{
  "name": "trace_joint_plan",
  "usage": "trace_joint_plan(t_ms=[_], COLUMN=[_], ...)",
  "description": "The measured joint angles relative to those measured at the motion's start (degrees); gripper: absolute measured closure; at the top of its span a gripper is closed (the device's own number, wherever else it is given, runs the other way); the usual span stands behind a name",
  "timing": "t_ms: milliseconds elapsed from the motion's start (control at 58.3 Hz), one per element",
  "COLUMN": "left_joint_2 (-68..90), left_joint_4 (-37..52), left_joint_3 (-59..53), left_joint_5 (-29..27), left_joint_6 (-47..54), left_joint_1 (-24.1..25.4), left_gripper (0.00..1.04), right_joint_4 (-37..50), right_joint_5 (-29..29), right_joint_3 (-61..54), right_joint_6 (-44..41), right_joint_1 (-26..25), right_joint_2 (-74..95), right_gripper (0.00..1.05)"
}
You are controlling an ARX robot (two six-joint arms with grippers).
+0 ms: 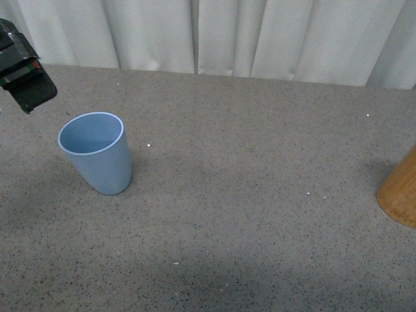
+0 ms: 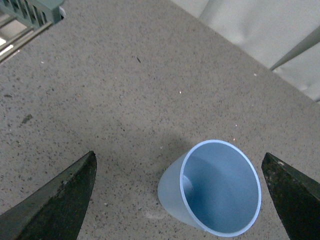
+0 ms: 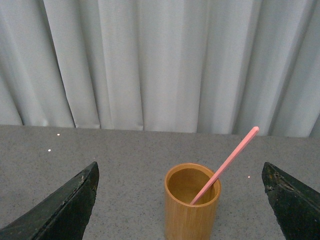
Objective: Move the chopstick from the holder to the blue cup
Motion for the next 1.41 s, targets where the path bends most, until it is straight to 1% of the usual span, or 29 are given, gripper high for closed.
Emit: trace_joint_plan(t_ms=[86,360,909,1407], left_joint_2=[3.37,8.79,11.45,13.42], left_joint_4=[-1.62,-3.58,-6.21,-6.8], left_joint_3=[2.34,4.96,5.7,5.7], left_joint_5=[0.22,-0.55,-1.49,-1.86], left_joint_6=[-0.83,-1.4,-2.6,-3.34], left_joint_1=[-0.76,-1.33,-1.33,-1.33], left_gripper=[0.07,0.07,0.07,0.07], right_joint_4=[0.0,0.0,0.0,0.0], right_joint_5=[0.0,0.0,0.0,0.0], right_joint_3=[0.0,0.0,0.0,0.0], right_joint_6=[0.0,0.0,0.0,0.0], right_joint_1=[0.0,0.0,0.0,0.0], right_joint_2=[0.0,0.0,0.0,0.0], right_gripper=[0.1,0.1,0.1,0.1])
